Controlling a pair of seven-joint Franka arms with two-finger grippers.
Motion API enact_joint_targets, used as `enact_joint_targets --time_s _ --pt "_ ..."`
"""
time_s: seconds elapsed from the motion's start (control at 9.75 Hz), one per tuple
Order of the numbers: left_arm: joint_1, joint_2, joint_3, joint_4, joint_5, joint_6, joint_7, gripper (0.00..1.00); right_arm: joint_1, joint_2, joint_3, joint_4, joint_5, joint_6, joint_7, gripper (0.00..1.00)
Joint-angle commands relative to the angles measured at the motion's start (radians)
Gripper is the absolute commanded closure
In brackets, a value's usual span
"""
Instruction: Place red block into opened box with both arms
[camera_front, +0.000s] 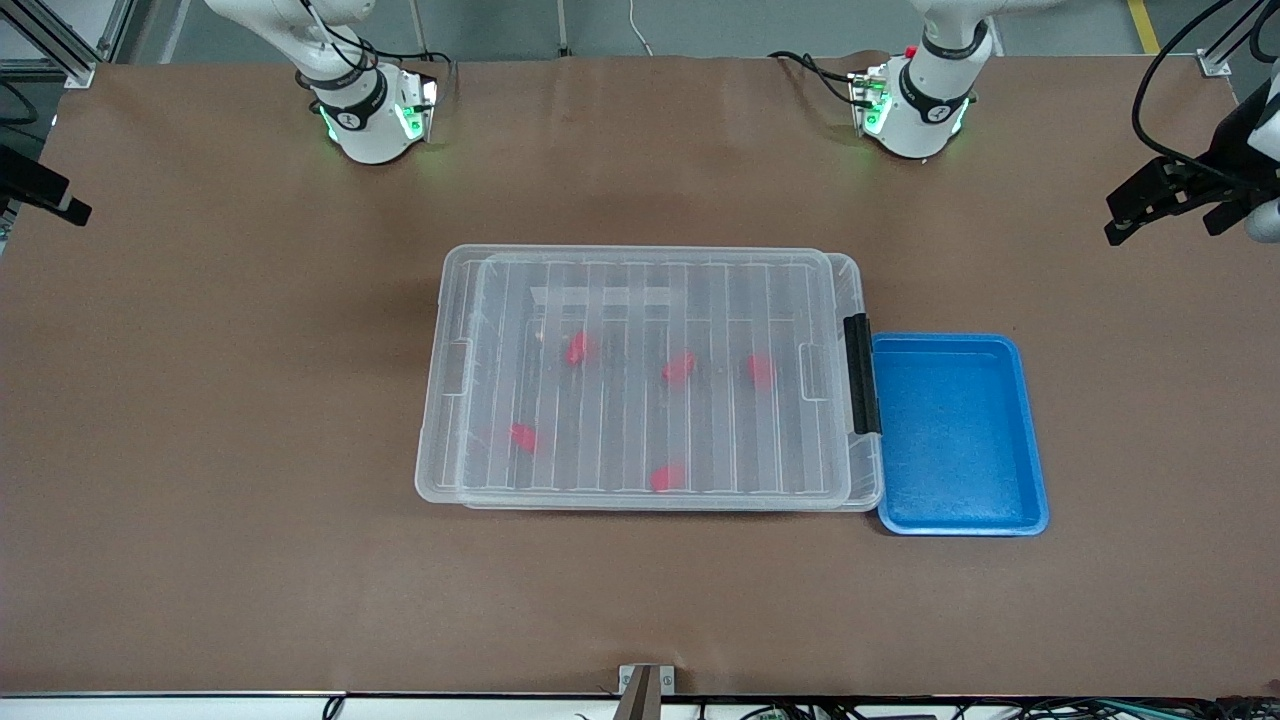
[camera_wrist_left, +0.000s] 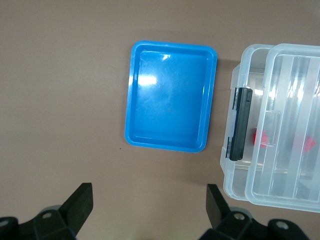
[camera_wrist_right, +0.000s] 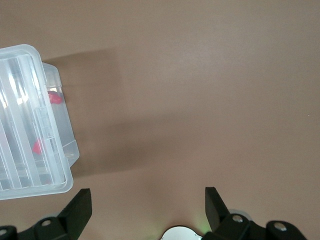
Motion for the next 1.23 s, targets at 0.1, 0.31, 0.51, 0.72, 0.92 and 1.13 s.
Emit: enact_joint_targets --time_s 0.1,0.31,0.51,0.72,0.92,1.13 --pt "0.002 0.007 -0.004 -0.023 -0.004 -0.005 -0.006 0.00 0.020 0.017 0.000 0.012 -0.052 0.001 0.003 0.00" --pt "0.002 0.007 -0.004 -0.023 -0.001 -0.005 0.013 0.00 0.020 0.018 0.000 0.009 -0.054 0.008 0.003 0.00" --pt "0.003 0.009 -0.002 -0.020 -0.001 -0.005 0.030 0.00 0.022 0.017 0.000 0.002 -0.055 0.035 -0.011 0.00" --pt "0.002 0.029 -0.002 0.009 0.001 -0.005 0.034 0.00 0.020 0.017 0.000 0.002 -0.057 0.036 -0.029 0.00" --pt "-0.003 0.030 -0.004 0.009 0.001 -0.005 0.033 0.00 0.020 0.017 0.000 0.002 -0.057 0.036 -0.047 0.00" --pt "-0.007 0.029 -0.004 0.007 0.002 -0.007 0.033 0.00 0.020 0.017 0.000 0.002 -0.055 0.033 -0.047 0.00"
